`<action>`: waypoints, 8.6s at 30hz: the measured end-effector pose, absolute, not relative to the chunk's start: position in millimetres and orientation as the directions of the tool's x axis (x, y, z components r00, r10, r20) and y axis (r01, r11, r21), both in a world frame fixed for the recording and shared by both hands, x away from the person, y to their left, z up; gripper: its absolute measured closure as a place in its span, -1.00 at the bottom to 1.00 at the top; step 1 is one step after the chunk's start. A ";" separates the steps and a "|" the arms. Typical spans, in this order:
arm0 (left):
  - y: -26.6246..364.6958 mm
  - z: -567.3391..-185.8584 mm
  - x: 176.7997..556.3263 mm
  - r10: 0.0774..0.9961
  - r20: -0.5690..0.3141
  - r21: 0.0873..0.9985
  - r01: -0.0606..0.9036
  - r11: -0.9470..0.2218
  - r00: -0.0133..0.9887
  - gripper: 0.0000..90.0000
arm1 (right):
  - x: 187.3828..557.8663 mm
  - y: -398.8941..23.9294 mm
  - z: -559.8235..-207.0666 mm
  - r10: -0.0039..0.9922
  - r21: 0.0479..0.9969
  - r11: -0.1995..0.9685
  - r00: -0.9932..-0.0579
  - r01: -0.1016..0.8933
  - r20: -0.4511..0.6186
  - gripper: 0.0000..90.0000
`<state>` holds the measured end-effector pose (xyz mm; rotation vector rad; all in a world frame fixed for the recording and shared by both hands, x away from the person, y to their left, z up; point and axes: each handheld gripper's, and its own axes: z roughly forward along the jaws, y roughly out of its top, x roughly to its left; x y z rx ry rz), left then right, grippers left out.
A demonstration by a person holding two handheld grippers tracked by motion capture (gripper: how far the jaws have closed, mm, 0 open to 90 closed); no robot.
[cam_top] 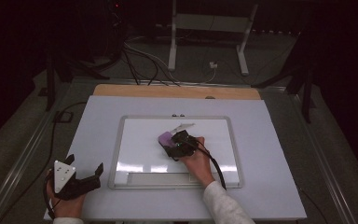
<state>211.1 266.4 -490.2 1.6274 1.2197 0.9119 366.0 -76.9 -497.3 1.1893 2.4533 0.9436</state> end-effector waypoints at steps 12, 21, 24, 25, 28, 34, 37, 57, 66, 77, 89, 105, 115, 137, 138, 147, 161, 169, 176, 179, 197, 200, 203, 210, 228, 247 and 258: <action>265.3 -490.4 211.8 0.966 0.054 0.936 0.323 -0.137 0.252 -0.99 | 345.7 -56.2 -496.3 0.688 0.644 0.521 -0.722 0.561 0.073 -0.08; 266.6 -490.5 211.3 0.967 0.050 0.937 0.325 -0.132 0.249 -0.99 | 373.8 -88.7 -497.1 0.814 0.645 0.409 -0.578 0.646 0.063 -0.08; 265.2 -491.1 212.5 0.966 0.052 0.936 0.326 -0.135 0.252 -0.99 | 369.2 -83.4 -496.5 0.799 0.640 0.426 -0.598 0.640 0.067 -0.08; 264.6 -491.1 212.7 0.966 0.052 0.936 0.326 -0.136 0.252 -0.99 | 364.9 -78.2 -496.8 0.780 0.644 0.443 -0.622 0.624 0.067 -0.08; 264.0 -490.7 212.5 0.966 0.054 0.936 0.325 -0.138 0.255 -0.99 | 353.4 -62.9 -497.0 0.727 0.646 0.484 -0.682 0.591 0.078 -0.08; 266.0 -490.4 211.4 0.967 0.052 0.936 0.324 -0.134 0.249 -0.99 | 356.5 -57.5 -497.0 0.732 0.647 0.485 -0.678 0.588 0.067 -0.08; 266.7 -490.6 211.4 0.967 0.050 0.936 0.326 -0.133 0.250 -0.99 | 368.9 -69.1 -497.4 0.782 0.649 0.443 -0.620 0.618 0.057 -0.08; 267.9 -492.5 211.8 0.967 0.049 0.934 0.333 -0.133 0.249 -0.99 | 402.2 -141.2 -495.9 0.927 0.642 0.274 -0.374 0.716 0.022 -0.08; 267.7 -492.0 210.9 0.968 0.049 0.935 0.330 -0.131 0.247 -0.99 | 401.3 -144.6 -494.9 0.938 0.638 0.263 -0.347 0.723 0.006 -0.08; 267.0 -492.1 211.8 0.967 0.052 0.933 0.332 -0.136 0.249 -0.99 | 401.5 -169.0 -492.4 0.957 0.644 0.188 -0.285 0.742 0.048 -0.08; 267.4 -492.2 212.0 0.967 0.051 0.933 0.334 -0.136 0.250 -0.99 | 401.7 -182.8 -495.4 0.967 0.639 0.166 -0.251 0.751 0.045 -0.08; 266.6 -492.1 212.2 0.967 0.052 0.933 0.333 -0.136 0.250 -0.99 | 400.4 -196.3 -495.3 0.970 0.636 0.153 -0.238 0.756 0.050 -0.08; 266.4 -492.1 212.4 0.966 0.052 0.933 0.333 -0.137 0.252 -0.99 | 395.9 -197.1 -488.1 0.968 0.679 0.149 -0.247 0.719 0.050 -0.25; 265.5 -491.7 212.3 0.966 0.054 0.933 0.331 -0.140 0.255 -0.99 | 380.7 -182.5 -489.4 0.938 0.688 0.288 -0.341 0.666 -0.063 -0.25; 265.5 -491.8 212.3 0.965 0.054 0.933 0.331 -0.139 0.255 -0.99 | 380.7 -182.3 -489.3 0.937 0.686 0.293 -0.344 0.666 -0.066 -0.26; 265.4 -491.7 212.2 0.965 0.055 0.933 0.331 -0.141 0.255 -0.99 | 381.1 -182.1 -489.9 0.929 0.683 0.309 -0.362 0.662 -0.069 -0.34; 265.1 -492.2 212.6 0.965 0.053 0.933 0.333 -0.139 0.255 -0.99 | 379.3 -184.5 -491.4 0.934 0.690 0.308 -0.348 0.655 -0.087 -0.33; 265.0 -492.1 212.5 0.965 0.052 0.933 0.332 -0.138 0.255 -0.99 | 383.4 -191.2 -490.7 0.943 0.681 0.290 -0.323 0.672 -0.083 -0.37; 265.1 -492.4 212.8 0.965 0.052 0.933 0.334 -0.138 0.255 -0.99 | 386.6 -197.8 -490.6 0.952 0.675 0.266 -0.299 0.688 -0.070 -0.32; 265.0 -492.4 212.9 0.965 0.053 0.932 0.334 -0.139 0.256 -0.99 | 388.6 -201.6 -490.8 0.954 0.663 0.257 -0.296 0.703 -0.056 -0.29; 265.3 -492.0 212.5 0.966 0.053 0.933 0.333 -0.139 0.255 -0.99 | 390.6 -211.2 -491.6 0.972 0.691 0.172 -0.233 0.702 -0.006 0.41; 265.7 -492.1 212.5 0.966 0.052 0.933 0.333 -0.137 0.253 -0.99 | 392.9 -211.9 -492.0 0.975 0.694 0.162 -0.220 0.702 -0.005 0.41; 266.1 -492.0 212.4 0.966 0.052 0.933 0.333 -0.137 0.252 -0.99 | 395.3 -213.3 -492.3 0.979 0.696 0.148 -0.202 0.702 -0.004 0.41; 266.3 -492.0 212.7 0.966 0.052 0.933 0.334 -0.137 0.251 -0.99 | 398.6 -218.3 -492.8 0.989 0.701 0.105 -0.147 0.706 -0.001 0.41; 266.8 -491.6 211.5 0.967 0.051 0.934 0.331 -0.134 0.249 -0.99 | 401.5 -221.4 -493.9 1.000 0.710 0.020 -0.019 0.704 -0.009 0.41; 265.1 -492.3 213.2 0.966 0.051 0.932 0.335 -0.137 0.253 -0.99 | 396.9 -219.5 -493.2 0.998 0.699 0.033 -0.061 0.714 0.015 0.37; 264.8 -492.3 213.8 0.966 0.050 0.932 0.334 -0.137 0.255 -0.99 | 391.8 -222.3 -486.5 0.991 0.725 0.043 -0.122 0.687 0.057 -0.25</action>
